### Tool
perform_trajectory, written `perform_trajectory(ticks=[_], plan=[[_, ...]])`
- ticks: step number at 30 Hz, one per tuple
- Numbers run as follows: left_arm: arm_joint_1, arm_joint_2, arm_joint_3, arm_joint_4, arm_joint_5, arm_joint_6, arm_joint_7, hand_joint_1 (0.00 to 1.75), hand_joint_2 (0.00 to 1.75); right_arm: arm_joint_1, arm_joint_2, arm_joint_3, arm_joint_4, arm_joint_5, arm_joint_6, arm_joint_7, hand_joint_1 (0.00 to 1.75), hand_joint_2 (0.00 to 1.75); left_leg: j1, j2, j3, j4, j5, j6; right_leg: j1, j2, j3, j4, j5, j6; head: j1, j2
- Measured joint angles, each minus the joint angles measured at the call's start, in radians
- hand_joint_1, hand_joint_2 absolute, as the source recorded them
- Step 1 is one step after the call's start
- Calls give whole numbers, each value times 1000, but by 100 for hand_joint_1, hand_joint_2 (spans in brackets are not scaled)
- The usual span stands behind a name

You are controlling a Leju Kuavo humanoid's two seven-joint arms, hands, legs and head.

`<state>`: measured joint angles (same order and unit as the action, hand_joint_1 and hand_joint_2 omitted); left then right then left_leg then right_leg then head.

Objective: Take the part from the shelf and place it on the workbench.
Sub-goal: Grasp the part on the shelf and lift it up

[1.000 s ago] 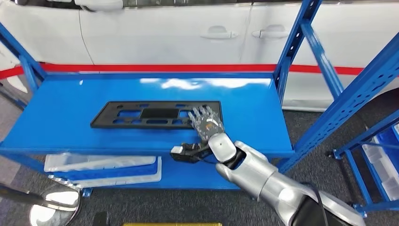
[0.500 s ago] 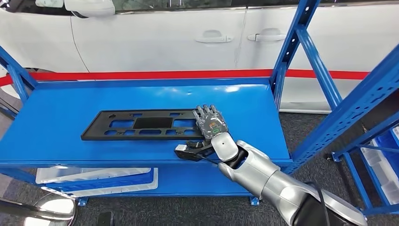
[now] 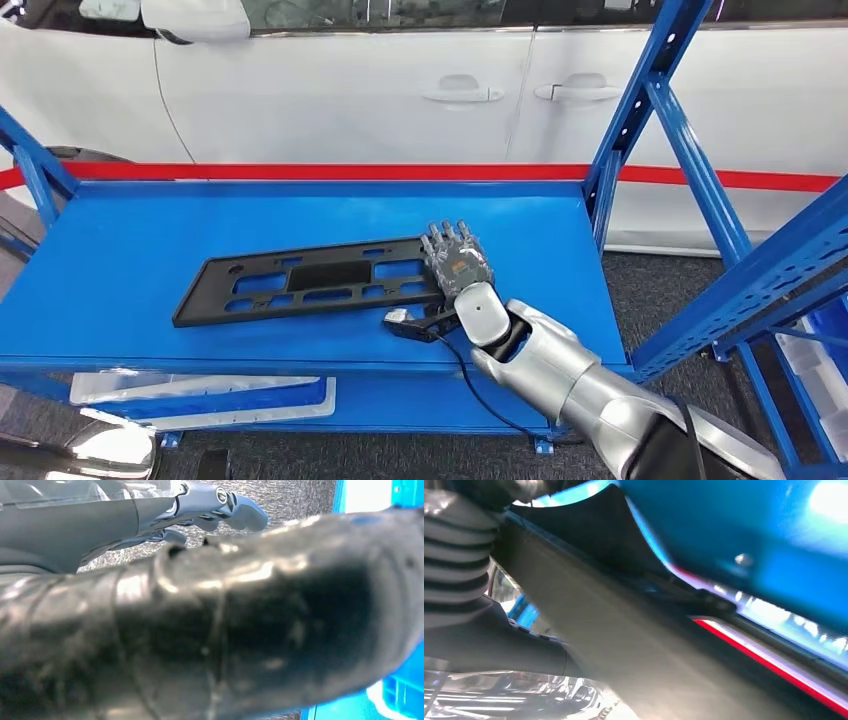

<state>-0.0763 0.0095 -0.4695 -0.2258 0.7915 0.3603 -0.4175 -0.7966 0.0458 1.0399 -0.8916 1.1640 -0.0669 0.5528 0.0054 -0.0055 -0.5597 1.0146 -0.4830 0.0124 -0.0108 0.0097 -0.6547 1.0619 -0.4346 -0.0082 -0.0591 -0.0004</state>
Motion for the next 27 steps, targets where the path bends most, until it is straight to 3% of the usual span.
perform_trajectory(ticks=[4,7,9,10,12,14,16,18,20,22,23,24,25,27], plan=[[0,0,-3,0,2,2,1,0,0,-10,0,0,-2,0,4,1,0,175,2,1,-15,46,-24,-19,-4,-1,18,-11,9,-24,-2,0],[-1,-1,-8,0,2,2,1,0,0,-12,0,0,-2,0,7,1,0,175,7,2,-101,210,-97,-32,-4,-2,23,-14,7,-30,-6,0],[2,-1,-11,0,2,2,1,0,0,-11,0,0,-2,0,11,1,0,175,7,2,-139,264,-105,-34,-2,0,24,-14,6,-31,-6,0],[3,0,-12,0,3,2,2,0,0,-12,0,0,-2,0,14,1,0,175,7,2,-132,239,-82,-31,-1,0,25,-14,6,-32,-6,0],[2,0,-12,0,4,2,3,0,0,-13,0,0,-3,2,21,4,0,175,5,2,-78,111,-11,-20,0,1,29,-14,6,-31,-6,0],[-1,1,-14,0,4,2,4,0,0,-13,0,0,-2,8,27,9,6,175,-2,4,-38,16,5,-10,2,1,28,-14,7,-25,-6,0],[-1,1,-15,0,4,2,4,0,0,-13,-1,0,-2,13,32,13,86,175,-8,3,-32,-1,-1,-3,2,1,27,-16,7,-13,-5,0],[0,2,-16,0,4,2,4,0,0,-11,-3,0,-2,15,34,14,168,175,-3,3,-25,-13,26,6,4,1,28,-11,2,0,-4,0],[-1,2,-17,0,4,2,4,0,0,-8,-6,0,-1,15,35,15,175,175,1,6,-20,-24,42,14,5,0,5,45,-39,10,-2,0],[-3,2,-18,0,4,1,4,0,0,-3,-9,0,-1,15,35,14,175,175,0,7,-25,-24,46,19,2,-1,-49,165,-105,15,-1,0],[-3,3,-18,0,4,1,4,0,0,2,-10,0,0,15,34,12,175,175,0,8,-28,-22,46,20,2,-1,-73,217,-126,17,0,0],[-3,3,-18,0,4,1,4,0,0,7,-12,0,0,15,33,10,175,175,0,7,-30,-19,46,20,1,-2,-82,239,-127,18,0,0],[-3,3,-18,0,4,1,4,0,0,10,-13,0,0,16,31,8,175,175,0,7,-32,-16,44,19,1,-2,-75,226,-111,18,0,0],[-2,2,-19,0,4,1,4,0,0,10,-14,0,0,17,23,4,175,175,0,6,-34,-7,39,15,1,-2,-18,115,-51,15,0,0]])
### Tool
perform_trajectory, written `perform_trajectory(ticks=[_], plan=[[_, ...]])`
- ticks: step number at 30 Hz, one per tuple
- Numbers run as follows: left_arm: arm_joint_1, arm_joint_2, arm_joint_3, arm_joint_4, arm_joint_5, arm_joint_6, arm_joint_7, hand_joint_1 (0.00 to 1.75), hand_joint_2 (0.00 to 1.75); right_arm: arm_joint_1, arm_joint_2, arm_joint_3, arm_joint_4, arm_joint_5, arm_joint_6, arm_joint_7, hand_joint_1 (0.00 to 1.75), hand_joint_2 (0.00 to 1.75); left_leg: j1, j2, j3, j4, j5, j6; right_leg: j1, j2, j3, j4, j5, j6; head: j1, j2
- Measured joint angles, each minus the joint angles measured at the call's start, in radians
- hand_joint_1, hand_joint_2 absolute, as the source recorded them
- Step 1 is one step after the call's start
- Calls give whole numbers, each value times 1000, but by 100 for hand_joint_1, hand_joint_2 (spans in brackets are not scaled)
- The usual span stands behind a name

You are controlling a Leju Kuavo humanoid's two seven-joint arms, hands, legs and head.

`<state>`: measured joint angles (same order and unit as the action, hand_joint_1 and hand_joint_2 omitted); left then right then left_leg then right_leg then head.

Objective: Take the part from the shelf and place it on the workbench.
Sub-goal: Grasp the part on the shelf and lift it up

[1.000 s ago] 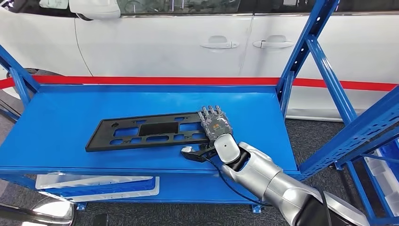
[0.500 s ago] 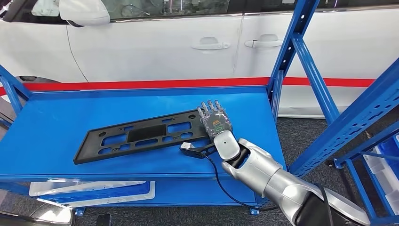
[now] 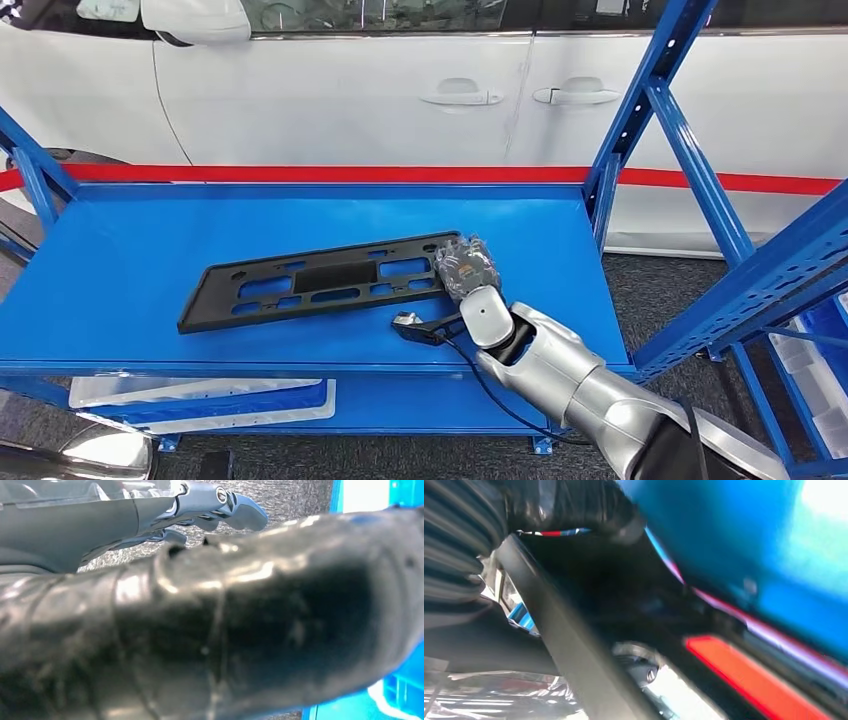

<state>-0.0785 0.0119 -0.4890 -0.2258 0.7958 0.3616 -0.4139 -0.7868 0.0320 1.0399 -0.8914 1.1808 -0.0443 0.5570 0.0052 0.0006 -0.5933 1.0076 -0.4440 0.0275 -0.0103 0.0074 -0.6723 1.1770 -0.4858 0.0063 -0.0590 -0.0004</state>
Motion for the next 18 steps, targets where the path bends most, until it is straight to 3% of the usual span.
perform_trajectory(ticks=[2,3,6,8,10,12,13,14,16,18], plan=[[-2,0,-1,0,0,0,0,0,0,-3,0,0,-2,1,-7,-4,175,175,-4,-1,-5,13,-8,-9,1,0,46,-96,32,-8,-1,0],[-3,0,-1,0,0,0,-1,0,0,-4,0,0,-4,1,-10,-6,175,175,-6,-2,-7,17,-10,-13,3,1,53,-113,34,-13,-2,0],[-4,1,-3,0,4,-4,-10,0,0,-10,2,0,-12,3,-15,-11,175,175,-5,-3,-7,19,-14,-27,3,0,56,-120,36,-29,-2,0],[-4,2,-4,0,9,-14,-24,0,0,-14,4,0,-17,7,-16,-13,175,175,-2,-3,-28,67,-49,-39,-3,-3,60,-128,41,-39,-6,0],[-4,2,-5,0,12,-25,-37,0,87,-14,5,0,-21,11,-17,-15,175,175,3,-2,-82,183,-110,-49,-3,-6,60,-129,42,-44,-10,0],[-2,2,-6,0,14,-31,-45,0,175,-13,5,0,-24,14,-19,-16,175,175,7,-2,-125,274,-138,-54,-3,-8,58,-129,42,-46,-10,0],[-1,2,-6,0,15,-33,-47,0,175,-13,5,0,-24,15,-19,-16,175,175,8,-2,-124,273,-126,-55,-3,-8,58,-129,42,-46,-10,0],[-1,3,-6,0,16,-34,-50,0,175,-13,5,0,-25,17,-19,-16,175,175,8,-2,-103,232,-97,-54,-4,-7,59,-129,42,-45,-10,0],[-2,4,-6,0,18,-35,-54,0,175,-14,4,0,-30,18,-21,-16,175,175,7,-2,-34,96,-37,-48,-3,-6,61,-129,42,-42,-10,0],[-4,4,-6,0,18,-38,-58,0,175,-14,4,-1,-34,19,-24,-15,175,175,2,-2,6,16,-17,-38,0,-4,60,-129,43,-32,-9,0]])
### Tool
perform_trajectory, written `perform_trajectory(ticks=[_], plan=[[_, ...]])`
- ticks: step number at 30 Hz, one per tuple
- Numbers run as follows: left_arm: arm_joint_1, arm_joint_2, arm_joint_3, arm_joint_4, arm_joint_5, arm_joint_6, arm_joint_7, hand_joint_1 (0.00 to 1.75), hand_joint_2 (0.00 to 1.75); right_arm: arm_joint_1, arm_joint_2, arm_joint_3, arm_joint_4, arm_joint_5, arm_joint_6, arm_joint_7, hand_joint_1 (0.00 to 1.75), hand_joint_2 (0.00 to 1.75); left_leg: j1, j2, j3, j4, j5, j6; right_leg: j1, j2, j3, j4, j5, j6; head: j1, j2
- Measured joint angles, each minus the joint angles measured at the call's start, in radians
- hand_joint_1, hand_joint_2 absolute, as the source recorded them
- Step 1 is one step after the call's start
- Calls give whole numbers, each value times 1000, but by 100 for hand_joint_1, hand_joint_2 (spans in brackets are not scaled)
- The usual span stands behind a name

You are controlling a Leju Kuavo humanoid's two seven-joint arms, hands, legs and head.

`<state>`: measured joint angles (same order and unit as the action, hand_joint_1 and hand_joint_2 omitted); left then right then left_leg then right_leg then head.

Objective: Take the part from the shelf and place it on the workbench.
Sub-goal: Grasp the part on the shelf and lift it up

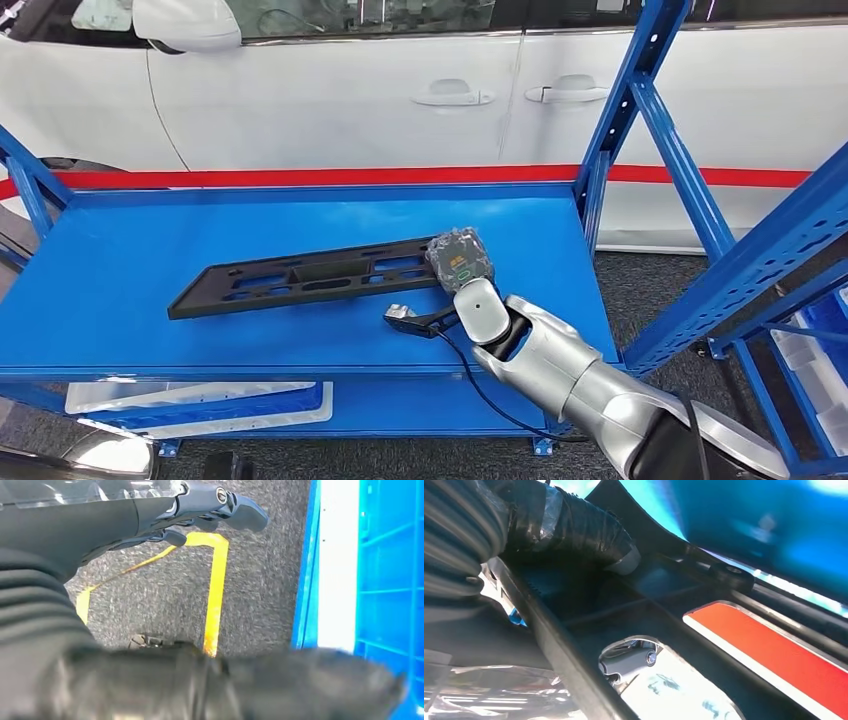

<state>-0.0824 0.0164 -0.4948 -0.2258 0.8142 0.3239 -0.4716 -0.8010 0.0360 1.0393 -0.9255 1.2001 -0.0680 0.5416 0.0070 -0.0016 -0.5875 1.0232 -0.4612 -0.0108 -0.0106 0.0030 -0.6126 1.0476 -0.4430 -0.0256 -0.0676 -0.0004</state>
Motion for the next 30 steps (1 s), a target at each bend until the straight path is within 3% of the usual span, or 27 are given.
perform_trajectory(ticks=[4,6,8,9,10,11,12,14,16,19,21,23,24,25,26,28,30], plan=[[1,0,0,0,2,-9,-4,0,175,1,-2,-1,-7,0,-4,0,175,175,-1,3,8,-21,7,25,-1,2,-4,6,-6,25,1,0],[0,0,0,0,2,-12,-6,0,175,3,-4,-1,-9,0,-9,0,175,175,2,6,12,-30,13,38,0,1,-39,81,-52,32,4,0],[0,1,0,0,4,-12,-8,0,175,8,-8,-2,-12,0,-22,1,175,175,0,7,11,-29,12,45,0,1,-99,205,-109,33,5,0],[0,1,0,0,6,-11,-8,0,175,12,-10,-2,-16,0,-32,2,175,175,-1,7,10,-28,11,46,0,1,-120,248,-120,34,5,0],[1,1,0,0,9,-9,-8,0,175,14,-13,-3,-21,0,-41,5,175,175,-1,6,10,-26,10,46,0,1,-126,258,-112,34,5,0],[1,1,0,0,11,-5,-6,0,175,14,-16,-6,-30,1,-52,7,175,175,-1,6,11,-24,8,45,0,1,-115,231,-87,33,5,0],[1,1,0,0,13,2,-2,0,175,14,-18,-9,-41,3,-63,10,175,175,-1,5,12,-20,5,43,0,1,-87,173,-51,31,5,0],[1,0,0,0,19,14,18,0,175,8,-24,-20,-76,16,-92,17,175,175,-4,5,7,-7,-3,34,0,1,-33,58,-7,24,4,0],[1,-1,0,0,30,20,40,0,175,1,-29,-34,-122,44,-118,27,175,175,-8,5,-1,1,-8,25,3,3,-16,16,-4,17,3,0],[3,0,0,0,42,41,58,0,175,-7,-41,-57,-205,101,-140,40,175,175,-5,5,-9,9,-17,12,1,3,-16,8,-1,2,2,0],[4,0,0,0,47,56,63,0,175,-15,-49,-72,-266,135,-146,44,175,175,-2,4,-41,81,-61,1,-3,2,-14,4,1,-7,-2,0],[4,-1,0,0,51,67,68,0,175,-22,-58,-86,-318,157,-147,44,175,175,1,4,-102,211,-120,-7,-2,2,-13,4,-1,-11,-4,0],[5,-1,0,0,53,73,70,0,175,-23,-63,-91,-341,166,-147,44,175,175,2,4,-131,266,-136,-9,-1,2,-13,4,-2,-13,-4,0],[7,0,0,0,54,79,73,0,175,-23,-68,-95,-363,172,-146,43,175,175,3,4,-146,291,-134,-10,-1,3,-12,5,-3,-13,-4,0],[8,0,0,0,55,84,76,0,175,-23,-73,-99,-385,178,-146,43,175,175,3,5,-145,280,-113,-10,-1,5,-10,5,-5,-14,-4,0],[8,2,0,0,57,94,81,0,175,-24,-79,-108,-429,190,-148,40,175,175,3,5,-94,157,-32,-3,-1,8,-3,6,-9,-11,-4,0],[6,3,0,0,59,101,86,0,175,-28,-85,-115,-467,203,-155,37,175,175,-2,4,-39,37,12,6,1,10,1,5,-12,-4,-3,0]])
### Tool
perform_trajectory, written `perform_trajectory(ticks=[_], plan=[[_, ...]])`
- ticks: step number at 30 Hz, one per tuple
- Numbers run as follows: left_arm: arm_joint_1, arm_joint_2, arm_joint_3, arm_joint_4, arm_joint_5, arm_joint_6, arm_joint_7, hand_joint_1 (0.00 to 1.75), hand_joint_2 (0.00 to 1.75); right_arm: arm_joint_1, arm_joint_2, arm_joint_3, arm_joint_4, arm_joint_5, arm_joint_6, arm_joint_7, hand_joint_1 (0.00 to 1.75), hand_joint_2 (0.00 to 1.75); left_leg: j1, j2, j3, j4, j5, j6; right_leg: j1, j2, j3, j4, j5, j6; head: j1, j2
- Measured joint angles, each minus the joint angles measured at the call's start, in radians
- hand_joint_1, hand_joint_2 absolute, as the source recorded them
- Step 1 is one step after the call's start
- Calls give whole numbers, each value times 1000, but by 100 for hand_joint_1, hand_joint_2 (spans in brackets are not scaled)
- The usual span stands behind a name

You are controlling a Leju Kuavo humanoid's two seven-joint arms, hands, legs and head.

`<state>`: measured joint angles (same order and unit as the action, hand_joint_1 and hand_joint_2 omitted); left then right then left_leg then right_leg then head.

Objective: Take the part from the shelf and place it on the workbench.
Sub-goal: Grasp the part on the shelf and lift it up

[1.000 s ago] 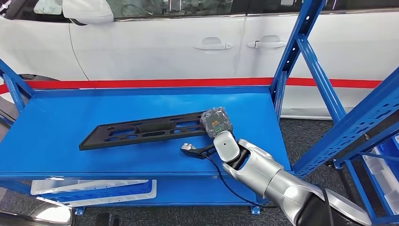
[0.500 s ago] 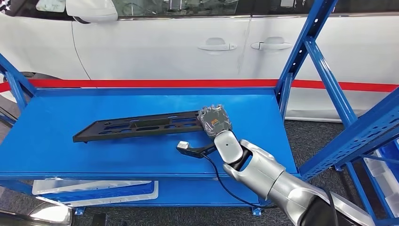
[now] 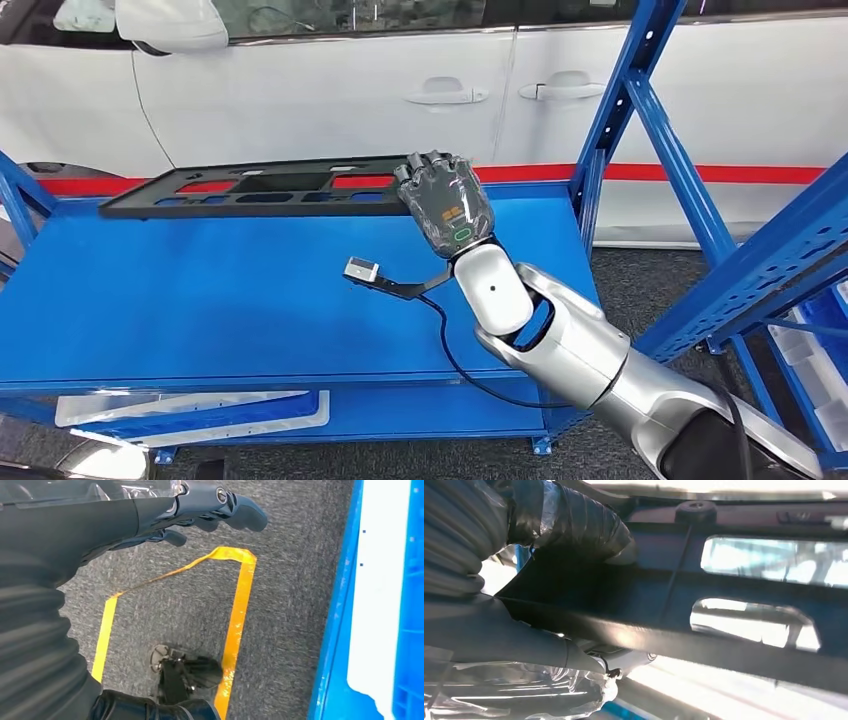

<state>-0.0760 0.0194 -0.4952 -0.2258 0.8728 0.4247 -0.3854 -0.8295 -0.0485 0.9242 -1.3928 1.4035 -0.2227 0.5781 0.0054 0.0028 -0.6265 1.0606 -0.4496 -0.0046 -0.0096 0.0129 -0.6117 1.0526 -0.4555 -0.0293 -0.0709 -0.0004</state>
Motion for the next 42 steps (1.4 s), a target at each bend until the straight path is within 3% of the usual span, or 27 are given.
perform_trajectory(ticks=[1,5,7,9,10,11,12,14,16,20,22,24,25,26,27,29,31,34,35,36,37,39,40,41,42], plan=[[-1,0,0,0,1,2,2,0,175,-1,-3,-2,-16,7,-7,-2,175,175,-3,0,13,-28,2,4,1,0,-1,-1,0,4,1,0],[-2,1,0,0,-1,10,13,0,175,1,-13,-8,-70,29,-41,-4,175,175,0,0,24,-52,2,22,2,-3,-7,11,-13,26,1,0],[-3,2,0,0,-3,14,17,0,175,2,-19,-16,-92,37,-56,-6,175,175,3,1,30,-60,5,32,2,-4,-46,96,-60,33,4,0],[-5,3,0,0,-3,17,22,0,175,7,-26,-22,-108,43,-68,-8,175,175,2,1,30,-59,3,38,1,-4,-111,223,-112,36,5,0],[-4,4,0,0,-3,19,25,0,175,11,-29,-24,-113,45,-72,-8,175,175,1,1,30,-57,3,39,0,-5,-135,263,-121,38,5,0],[-4,5,0,0,-2,19,27,0,175,13,-31,-25,-117,47,-78,-8,175,175,1,0,30,-54,2,39,-1,-5,-142,270,-111,38,5,0],[-4,5,0,0,-2,21,31,0,175,15,-34,-26,-121,49,-85,-8,175,175,2,0,30,-50,0,39,-2,-5,-129,237,-83,38,5,0],[-4,5,0,0,0,26,43,0,175,19,-37,-33,-131,57,-108,-7,175,175,1,-3,28,-38,-7,32,-2,-5,-71,112,-14,34,5,0],[-6,5,-1,0,3,33,54,0,175,26,-40,-43,-142,65,-137,-6,175,175,-1,-5,19,-25,-12,21,0,-3,-35,31,13,27,4,0],[-6,7,-1,0,5,37,63,0,175,36,-42,-61,-156,68,-155,-5,175,175,-1,-6,6,-12,-20,3,-3,-2,-38,15,20,8,3,0],[-7,9,-2,0,5,37,65,0,175,36,-42,-70,-162,70,-158,-4,175,175,1,-6,-17,52,-74,-8,-7,-5,-43,10,29,-4,-2,0],[-7,9,-4,0,5,39,68,0,175,40,-42,-77,-165,74,-169,-4,175,175,4,-6,-54,168,-147,-16,-5,-7,-52,10,37,-10,-5,0],[-7,9,-5,0,5,39,71,0,175,45,-42,-79,-166,78,-178,-5,175,175,5,-6,-64,210,-166,-18,-4,-7,-57,11,41,-11,-5,0],[-7,10,-6,0,5,40,73,0,175,51,-42,-80,-166,81,-187,-8,175,175,5,-6,-56,216,-166,-19,-4,-8,-63,11,47,-11,-5,0],[-7,10,-7,0,4,40,76,0,175,56,-42,-82,-168,83,-196,-12,175,175,5,-6,-28,180,-148,-17,-3,-7,-69,11,53,-9,-5,0],[-10,11,-11,0,3,40,81,0,175,61,-40,-88,-173,89,-212,-24,175,175,3,-6,58,42,-101,-7,-2,-7,-80,11,66,-4,-5,0],[-13,12,-14,0,1,40,85,0,175,65,-37,-92,-177,97,-227,-36,175,175,-3,-7,99,-39,-80,5,-1,-7,-84,8,77,5,-3,0],[-14,12,-17,0,-2,40,88,0,175,77,-30,-93,-179,104,-239,-47,175,175,-6,-8,94,-48,-61,20,-2,-8,-84,0,93,23,-2,0],[-13,12,-17,0,-2,40,90,0,175,80,-29,-93,-180,101,-239,-51,175,175,-4,-7,92,-55,-48,26,-1,-8,-87,4,85,28,0,0],[-14,12,-18,0,-2,40,92,0,175,83,-28,-94,-182,98,-239,-54,175,175,-1,-5,88,-62,-34,34,1,-7,-95,25,59,33,1,0],[-14,12,-18,0,-2,39,95,0,175,84,-28,-94,-182,94,-239,-56,175,175,1,-3,80,-68,-20,40,2,-7,-109,68,14,36,3,0],[-15,13,-21,0,-8,38,112,0,175,89,-27,-94,-183,90,-238,-63,175,175,0,-1,53,-67,0,46,0,-7,-138,194,-82,40,5,0],[-15,13,-23,0,-15,35,125,0,175,92,-26,-94,-183,90,-237,-66,175,175,0,-1,39,-65,8,46,-1,-7,-142,244,-105,41,5,0],[-15,15,-28,0,-26,30,140,0,175,96,-25,-94,-183,90,-236,-69,175,175,0,-1,26,-62,16,44,-3,-8,-133,264,-105,43,5,0],[-15,16,-34,0,-39,24,155,0,175,98,-24,-94,-183,91,-234,-71,175,175,0,-1,13,-58,23,42,-6,-8,-104,245,-88,44,5,0]])
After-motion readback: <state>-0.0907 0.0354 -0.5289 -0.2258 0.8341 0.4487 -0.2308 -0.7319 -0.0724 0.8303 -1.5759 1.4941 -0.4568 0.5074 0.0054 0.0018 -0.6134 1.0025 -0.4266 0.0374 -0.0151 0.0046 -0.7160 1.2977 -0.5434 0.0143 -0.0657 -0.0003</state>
